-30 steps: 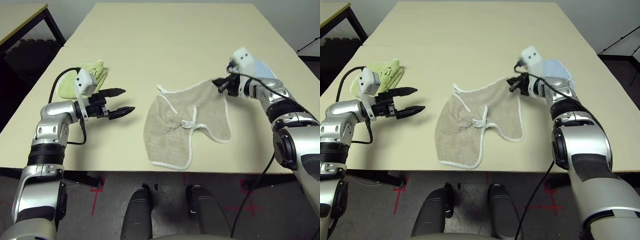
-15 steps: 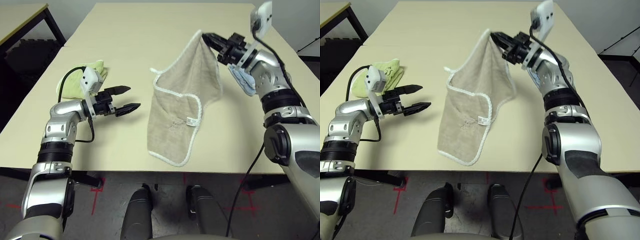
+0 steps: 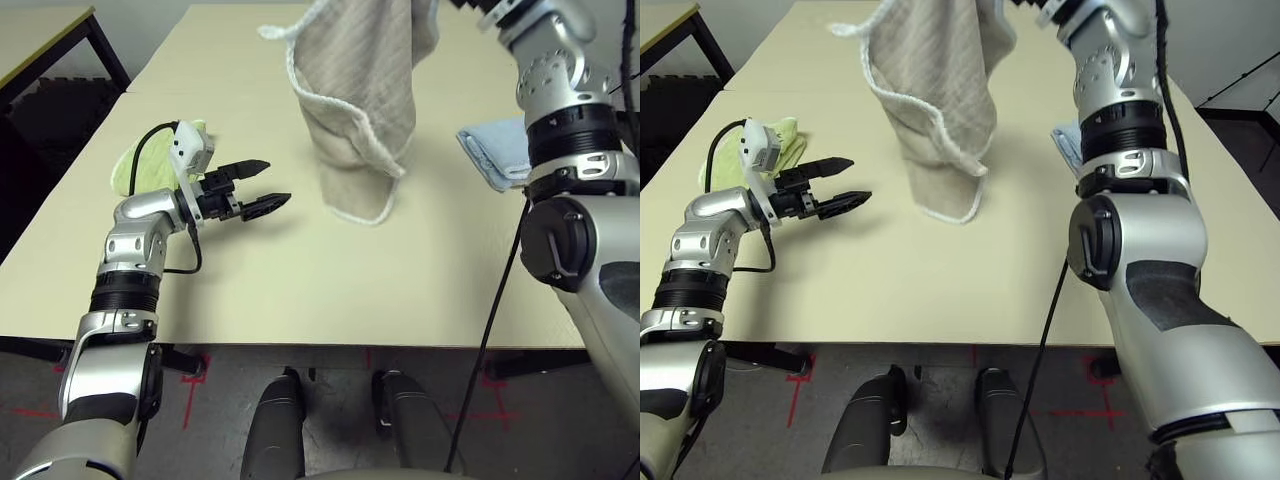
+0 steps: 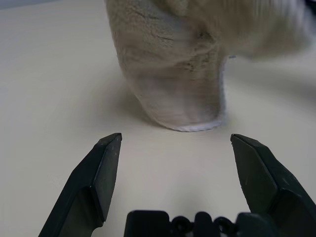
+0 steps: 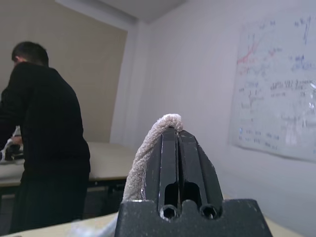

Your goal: Fold the towel and set it aside.

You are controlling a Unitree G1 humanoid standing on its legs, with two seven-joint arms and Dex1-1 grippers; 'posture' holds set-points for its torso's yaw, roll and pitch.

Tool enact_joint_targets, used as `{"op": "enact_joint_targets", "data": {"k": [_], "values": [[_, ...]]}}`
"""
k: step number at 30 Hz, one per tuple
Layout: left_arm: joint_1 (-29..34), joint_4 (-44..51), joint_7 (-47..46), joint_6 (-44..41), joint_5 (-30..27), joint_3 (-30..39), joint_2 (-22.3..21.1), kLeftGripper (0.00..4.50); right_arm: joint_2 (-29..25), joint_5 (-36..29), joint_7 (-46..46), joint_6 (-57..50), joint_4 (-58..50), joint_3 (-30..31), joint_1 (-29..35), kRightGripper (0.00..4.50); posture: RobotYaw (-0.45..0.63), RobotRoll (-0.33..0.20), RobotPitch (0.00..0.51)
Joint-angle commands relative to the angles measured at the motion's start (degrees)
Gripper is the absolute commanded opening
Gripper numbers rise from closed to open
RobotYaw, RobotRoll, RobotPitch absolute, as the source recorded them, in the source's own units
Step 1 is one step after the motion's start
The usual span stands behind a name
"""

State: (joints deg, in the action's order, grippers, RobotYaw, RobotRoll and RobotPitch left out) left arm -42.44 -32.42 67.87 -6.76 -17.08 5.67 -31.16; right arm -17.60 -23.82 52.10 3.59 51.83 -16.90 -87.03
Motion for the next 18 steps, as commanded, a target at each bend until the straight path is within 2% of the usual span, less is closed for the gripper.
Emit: {"op": "enact_joint_targets", "data": {"k": [1,7,11,14,18], "values": [[-1.2,0.0,-1.0,-0.7,-1.4,1.0,0.2,4.5,0.9,-0.3,0.4,0.2,-1.1,0.5,1.4,0.03,-0.01,0.0,0.131],[-5.9,-0.5,-4.6,-4.2,-4.5,4.8,-0.3,4.5,1.9,-0.4,0.2,-0.4,-2.8,1.1,3.7,0.03,0.01,0.0,0.13],[-8.9,2.8,-5.5,-9.3,-7.0,5.2,0.5,4.5,2.2,-0.3,0.0,-0.6,-3.1,1.2,4.3,0.03,0.02,0.0,0.126],[-9.6,6.2,-7.4,-12.7,-7.8,4.1,1.6,4.5,2.5,-0.1,-0.2,-0.5,-3.1,1.3,4.6,0.03,0.02,0.0,0.126],[-9.9,9.8,-13.7,-16.2,-7.0,2.8,5.2,4.5,3.0,0.0,-0.3,-0.2,-2.8,1.5,4.5,0.03,0.03,0.0,0.123]]}}
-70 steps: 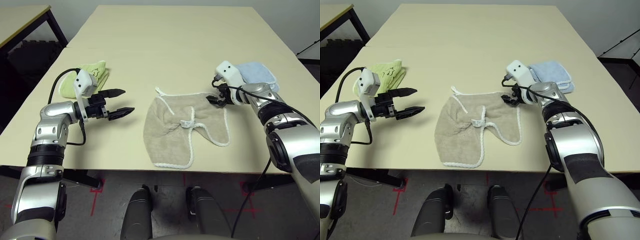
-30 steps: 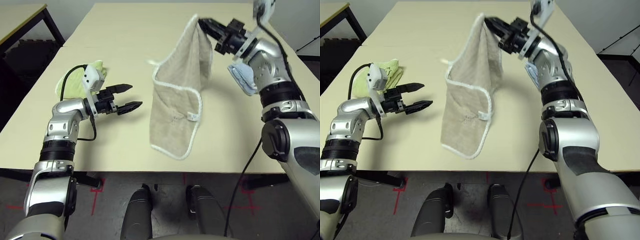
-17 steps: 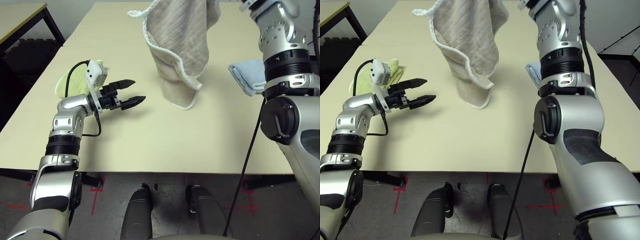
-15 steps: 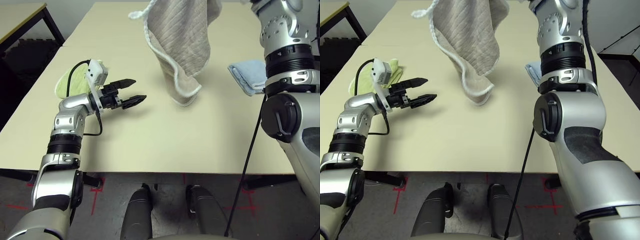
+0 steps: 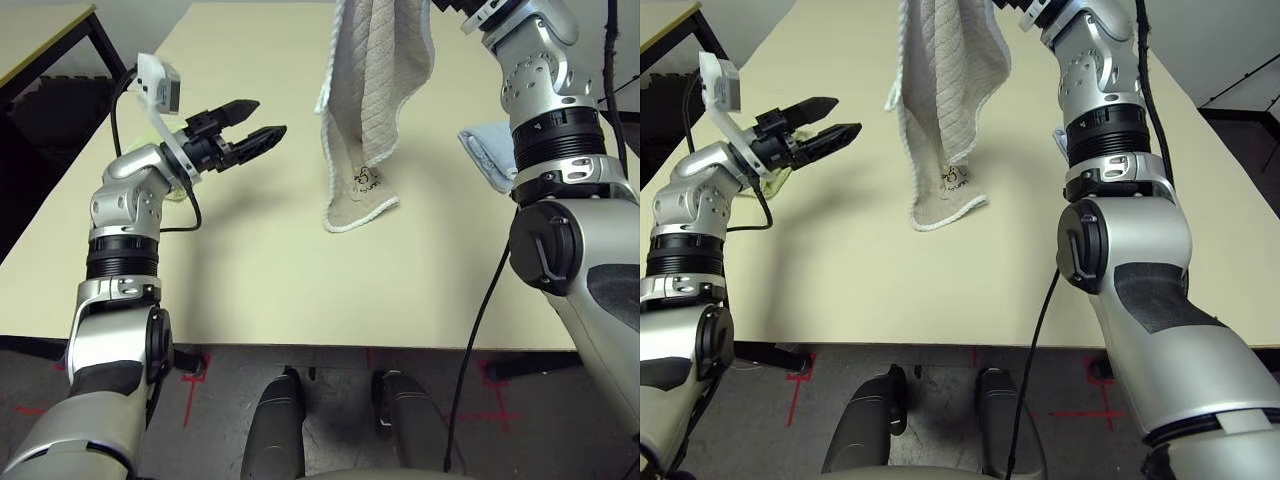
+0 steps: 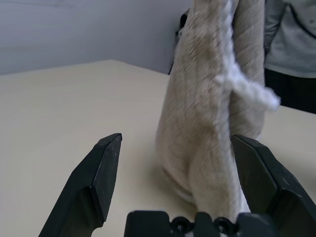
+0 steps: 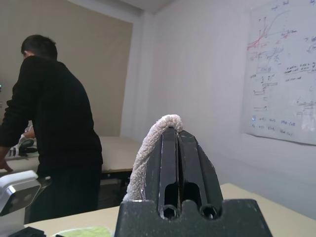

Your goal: Fold the towel and set it aside.

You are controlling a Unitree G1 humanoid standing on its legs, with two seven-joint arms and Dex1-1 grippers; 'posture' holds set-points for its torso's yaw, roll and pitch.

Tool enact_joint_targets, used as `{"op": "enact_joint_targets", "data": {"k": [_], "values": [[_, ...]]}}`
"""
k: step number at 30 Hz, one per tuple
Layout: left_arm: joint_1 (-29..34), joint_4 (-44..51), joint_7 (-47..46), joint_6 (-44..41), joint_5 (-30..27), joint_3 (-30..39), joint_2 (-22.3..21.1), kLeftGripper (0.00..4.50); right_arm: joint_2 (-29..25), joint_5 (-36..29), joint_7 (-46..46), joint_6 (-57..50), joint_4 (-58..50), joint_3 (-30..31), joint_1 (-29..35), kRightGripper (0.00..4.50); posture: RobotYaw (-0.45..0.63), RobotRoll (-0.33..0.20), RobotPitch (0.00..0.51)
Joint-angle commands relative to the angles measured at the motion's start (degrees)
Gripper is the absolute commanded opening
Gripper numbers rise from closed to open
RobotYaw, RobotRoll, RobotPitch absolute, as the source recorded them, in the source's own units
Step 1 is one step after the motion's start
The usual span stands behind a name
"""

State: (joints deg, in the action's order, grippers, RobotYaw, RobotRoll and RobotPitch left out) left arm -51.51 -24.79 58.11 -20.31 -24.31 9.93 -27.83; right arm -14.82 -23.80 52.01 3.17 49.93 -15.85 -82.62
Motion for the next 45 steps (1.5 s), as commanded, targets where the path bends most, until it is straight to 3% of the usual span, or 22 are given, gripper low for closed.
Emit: {"op": "enact_joint_targets", "data": {"k": [1,11,18,26,34,40,45], "values": [[-1.2,2.2,-5.4,-2.8,0.2,-1.4,3.0,4.5,0.2,-0.1,-0.1,0.3,-0.7,0.5,-0.1,0.03,0.03,0.0,0.12],[-2.3,3.8,-12.2,-5.0,-0.9,-2.5,10.9,4.5,-0.3,0.1,-0.5,1.1,1.1,0.3,-1.7,0.03,0.04,0.0,0.12],[-1.0,6.1,-12.8,-7.4,-0.5,-5.1,12.2,4.5,-0.7,0.3,-0.8,1.3,1.5,0.3,-2.2,0.03,0.03,0.0,0.121],[2.4,12.3,-13.3,-11.4,1.4,-10.2,10.6,4.5,-0.5,0.7,-1.1,2.0,2.7,0.3,-2.8,0.03,0.04,0.0,0.123],[2.6,0.5,-21.0,-4.3,11.6,-13.3,10.3,4.5,-2.3,0.8,-2.2,3.1,4.5,-0.7,-6.1,0.03,0.02,0.0,0.124],[0.8,-6.3,-21.5,0.3,14.2,-12.4,9.5,4.5,-3.9,0.7,-2.6,3.7,5.8,-1.3,-8.0,0.03,0.01,0.0,0.126],[2.7,-3.4,-15.8,-0.4,13.3,-12.2,5.0,4.5,-5.7,1.4,-3.5,5.1,7.9,-1.5,-8.9,0.03,0.01,0.0,0.125]]}}
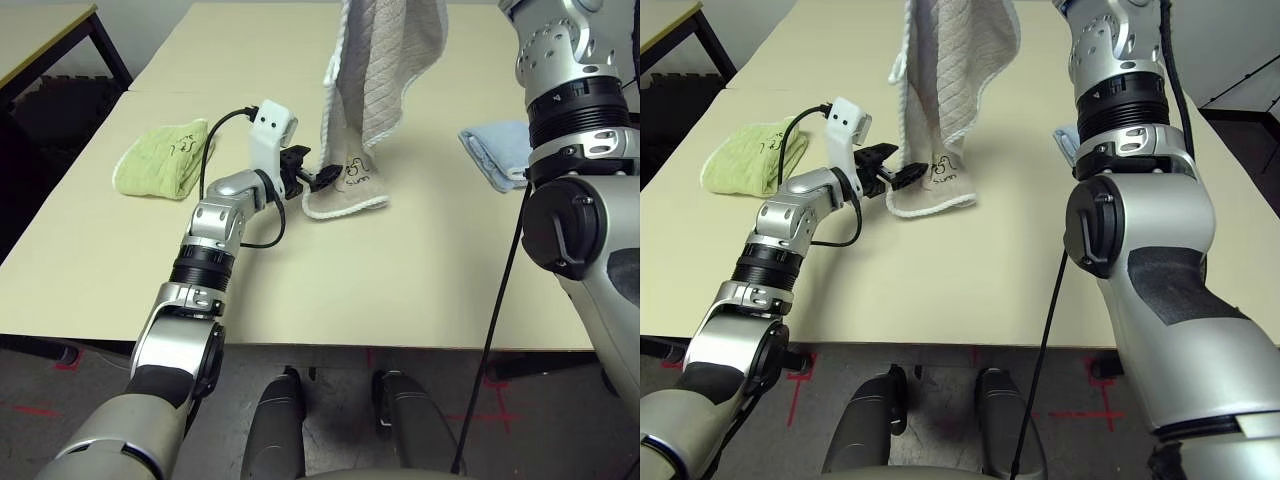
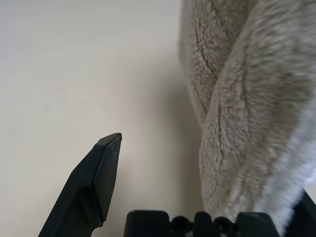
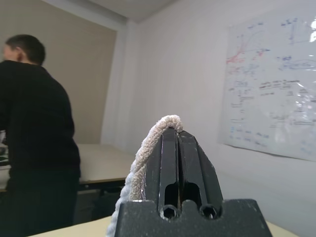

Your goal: Fold the towel and set it aside.

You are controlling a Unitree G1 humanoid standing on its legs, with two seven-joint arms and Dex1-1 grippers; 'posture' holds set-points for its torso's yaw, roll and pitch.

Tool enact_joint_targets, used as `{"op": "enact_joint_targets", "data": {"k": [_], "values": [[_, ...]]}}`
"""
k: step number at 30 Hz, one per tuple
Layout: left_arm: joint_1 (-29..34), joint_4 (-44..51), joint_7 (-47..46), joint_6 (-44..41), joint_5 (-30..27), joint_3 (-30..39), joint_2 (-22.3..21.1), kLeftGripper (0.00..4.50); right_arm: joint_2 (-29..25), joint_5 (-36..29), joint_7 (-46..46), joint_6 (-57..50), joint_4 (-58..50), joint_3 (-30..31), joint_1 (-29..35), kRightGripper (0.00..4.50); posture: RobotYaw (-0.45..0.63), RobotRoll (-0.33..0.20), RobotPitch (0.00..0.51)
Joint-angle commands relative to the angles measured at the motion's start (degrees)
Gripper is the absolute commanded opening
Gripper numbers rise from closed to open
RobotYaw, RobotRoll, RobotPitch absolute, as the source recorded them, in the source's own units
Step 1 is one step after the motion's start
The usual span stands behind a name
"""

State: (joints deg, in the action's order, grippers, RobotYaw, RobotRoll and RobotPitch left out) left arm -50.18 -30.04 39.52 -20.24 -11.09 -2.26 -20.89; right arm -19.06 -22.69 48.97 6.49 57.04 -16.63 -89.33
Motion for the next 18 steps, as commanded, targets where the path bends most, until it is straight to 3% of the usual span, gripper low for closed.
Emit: {"op": "enact_joint_targets", "data": {"k": [1,8,18], "values": [[2.4,3.5,4.3,-1.5,-0.5,0.1,-3.3,4.5,-1.7,0.4,-0.5,2.0,1.2,-0.7,-2.2,0.03,0.01,0.0,0.124],[8.6,10.3,10.5,-6.8,-2.4,0.4,-8.9,4.5,-3.8,1.5,-1.7,4.4,5.2,-1.1,-3.1,0.03,0.03,0.0,0.126],[9.0,12.7,9.8,-9.4,-3.5,0.5,-6.1,4.5,-3.7,1.6,-1.4,4.8,6.0,-1.0,-3.4,0.03,0.03,0.0,0.12]]}}
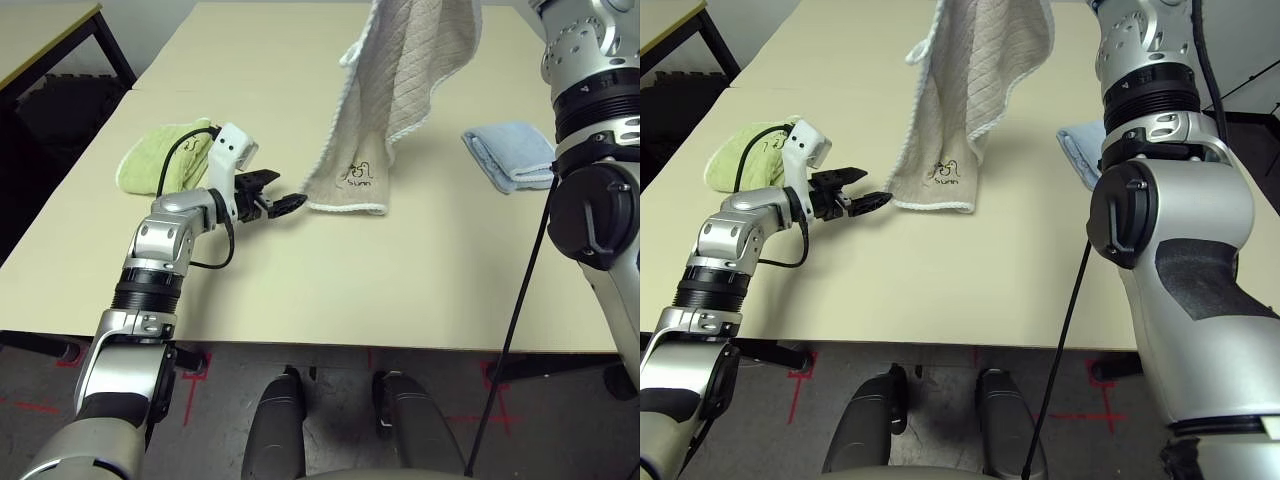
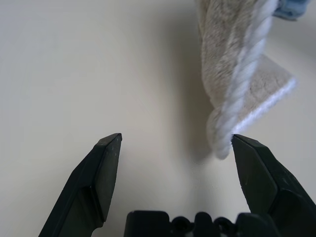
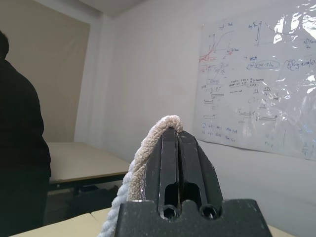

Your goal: Fold the towel and set it aside.

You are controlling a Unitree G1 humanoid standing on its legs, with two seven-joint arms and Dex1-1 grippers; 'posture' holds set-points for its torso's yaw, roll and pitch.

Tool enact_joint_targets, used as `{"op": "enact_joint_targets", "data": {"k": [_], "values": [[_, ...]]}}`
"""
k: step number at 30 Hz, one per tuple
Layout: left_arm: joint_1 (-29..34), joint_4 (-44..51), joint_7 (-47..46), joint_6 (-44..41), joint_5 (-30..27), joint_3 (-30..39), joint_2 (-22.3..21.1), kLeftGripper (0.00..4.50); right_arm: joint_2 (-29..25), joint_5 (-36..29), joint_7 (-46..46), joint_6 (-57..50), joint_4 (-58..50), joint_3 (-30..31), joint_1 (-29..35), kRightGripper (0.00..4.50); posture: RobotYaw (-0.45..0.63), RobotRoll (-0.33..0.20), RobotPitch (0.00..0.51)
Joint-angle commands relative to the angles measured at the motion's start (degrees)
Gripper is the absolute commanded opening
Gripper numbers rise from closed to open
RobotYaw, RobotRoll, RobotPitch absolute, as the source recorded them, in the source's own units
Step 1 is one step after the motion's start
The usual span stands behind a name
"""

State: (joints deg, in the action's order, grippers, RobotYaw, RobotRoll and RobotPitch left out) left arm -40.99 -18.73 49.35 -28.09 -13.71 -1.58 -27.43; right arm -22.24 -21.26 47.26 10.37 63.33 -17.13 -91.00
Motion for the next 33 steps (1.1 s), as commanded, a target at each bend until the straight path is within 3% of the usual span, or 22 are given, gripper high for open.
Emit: {"op": "enact_joint_targets", "data": {"k": [1,17,20,30,33], "values": [[-0.2,1.8,-0.1,-2.3,-1.2,0.0,0.7,4.5,-0.5,0.2,0.4,0.9,-0.2,-0.4,-1.7,0.03,0.03,0.0,0.119],[2.1,5.8,-2.2,-10.9,-3.5,0.7,0.9,4.5,-0.2,0.3,0.6,1.0,-0.2,-0.3,-1.6,0.03,0.03,0.0,0.113],[1.9,5.9,-3.1,-11.6,-4.4,1.4,2.1,3.87,-0.3,0.3,0.7,1.1,-0.2,-0.3,-1.5,0.0,0.03,0.0,0.111],[1.4,5.7,-1.6,-14.1,-5.3,0.6,1.4,0.13,-0.5,0.5,0.7,1.1,-0.4,-0.2,-1.4,0.0,0.02,0.0,0.108],[1.3,5.5,-1.0,-15.0,-5.1,0.5,0.3,0.04,-0.8,0.6,0.5,1.2,-0.2,-0.2,-1.2,0.0,0.02,0.0,0.108]]}}
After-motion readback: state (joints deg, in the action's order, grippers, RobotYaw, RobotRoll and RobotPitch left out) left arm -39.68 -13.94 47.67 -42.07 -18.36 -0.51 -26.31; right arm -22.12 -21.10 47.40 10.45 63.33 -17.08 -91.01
